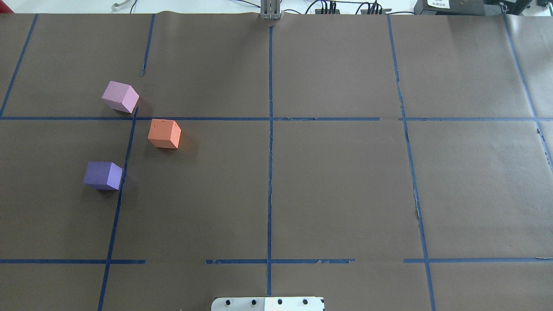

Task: Arrange blocks in a line
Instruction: 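Move the left gripper out toward the orange cube, then lower the left gripper over the orange cube and close on it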

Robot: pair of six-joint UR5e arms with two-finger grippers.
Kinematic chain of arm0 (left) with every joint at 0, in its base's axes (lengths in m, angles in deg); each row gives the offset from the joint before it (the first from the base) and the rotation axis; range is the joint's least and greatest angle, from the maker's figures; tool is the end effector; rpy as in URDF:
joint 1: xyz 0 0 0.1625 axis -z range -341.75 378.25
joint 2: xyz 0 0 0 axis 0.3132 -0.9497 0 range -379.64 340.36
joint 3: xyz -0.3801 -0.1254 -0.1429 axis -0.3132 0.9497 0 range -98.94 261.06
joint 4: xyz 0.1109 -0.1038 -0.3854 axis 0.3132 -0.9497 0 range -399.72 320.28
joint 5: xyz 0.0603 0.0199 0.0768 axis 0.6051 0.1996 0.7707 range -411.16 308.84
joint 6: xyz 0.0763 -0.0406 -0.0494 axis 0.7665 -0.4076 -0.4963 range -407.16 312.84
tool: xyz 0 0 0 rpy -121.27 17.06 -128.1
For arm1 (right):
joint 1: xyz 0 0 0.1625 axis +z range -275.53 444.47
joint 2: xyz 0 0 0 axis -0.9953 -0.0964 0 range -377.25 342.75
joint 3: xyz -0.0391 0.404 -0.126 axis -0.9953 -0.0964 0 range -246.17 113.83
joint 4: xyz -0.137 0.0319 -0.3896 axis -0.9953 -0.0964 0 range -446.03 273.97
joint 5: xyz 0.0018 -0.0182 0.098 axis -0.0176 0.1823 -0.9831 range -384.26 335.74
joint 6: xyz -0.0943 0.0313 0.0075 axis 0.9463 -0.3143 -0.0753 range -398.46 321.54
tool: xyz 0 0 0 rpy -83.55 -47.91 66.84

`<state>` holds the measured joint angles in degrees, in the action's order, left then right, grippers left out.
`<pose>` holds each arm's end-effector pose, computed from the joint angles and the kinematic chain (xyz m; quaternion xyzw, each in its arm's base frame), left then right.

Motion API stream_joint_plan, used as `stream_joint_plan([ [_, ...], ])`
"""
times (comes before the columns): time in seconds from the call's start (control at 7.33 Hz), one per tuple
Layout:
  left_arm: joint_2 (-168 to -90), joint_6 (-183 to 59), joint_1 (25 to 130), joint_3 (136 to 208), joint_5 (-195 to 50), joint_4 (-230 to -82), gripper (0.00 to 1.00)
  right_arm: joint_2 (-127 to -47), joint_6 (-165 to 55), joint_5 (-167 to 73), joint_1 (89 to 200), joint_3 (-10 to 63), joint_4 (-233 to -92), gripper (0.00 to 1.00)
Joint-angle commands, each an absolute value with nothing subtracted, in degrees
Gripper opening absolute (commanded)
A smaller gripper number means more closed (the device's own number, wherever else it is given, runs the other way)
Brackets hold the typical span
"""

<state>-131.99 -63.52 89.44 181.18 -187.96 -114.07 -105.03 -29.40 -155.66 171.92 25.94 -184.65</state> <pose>0.1384 -0.5947 0.3814 0.0093 0.4150 0.0775 0.9065 0.0450 -0.5038 0.6396 -0.0149 -0.3546 -0.0812 0.9314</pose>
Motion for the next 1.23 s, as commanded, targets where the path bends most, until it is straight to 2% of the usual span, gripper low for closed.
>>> stream_joint_plan([
  [0.0,-138.6,-77.9,79.1,179.1,-188.0,-116.0,1.0,-105.0,-29.4,-155.7,171.9,25.9,-184.6,1.0],
  [0.41,-139.9,-93.5,70.6,175.1,-182.9,-126.1,1.0,-105.0,-29.4,-155.7,171.9,25.9,-184.6,1.0],
  [1.09,-140.7,-102.3,65.5,168.5,-176.9,-134.4,1.0,-105.0,-29.4,-155.7,171.9,25.9,-184.6,1.0],
])
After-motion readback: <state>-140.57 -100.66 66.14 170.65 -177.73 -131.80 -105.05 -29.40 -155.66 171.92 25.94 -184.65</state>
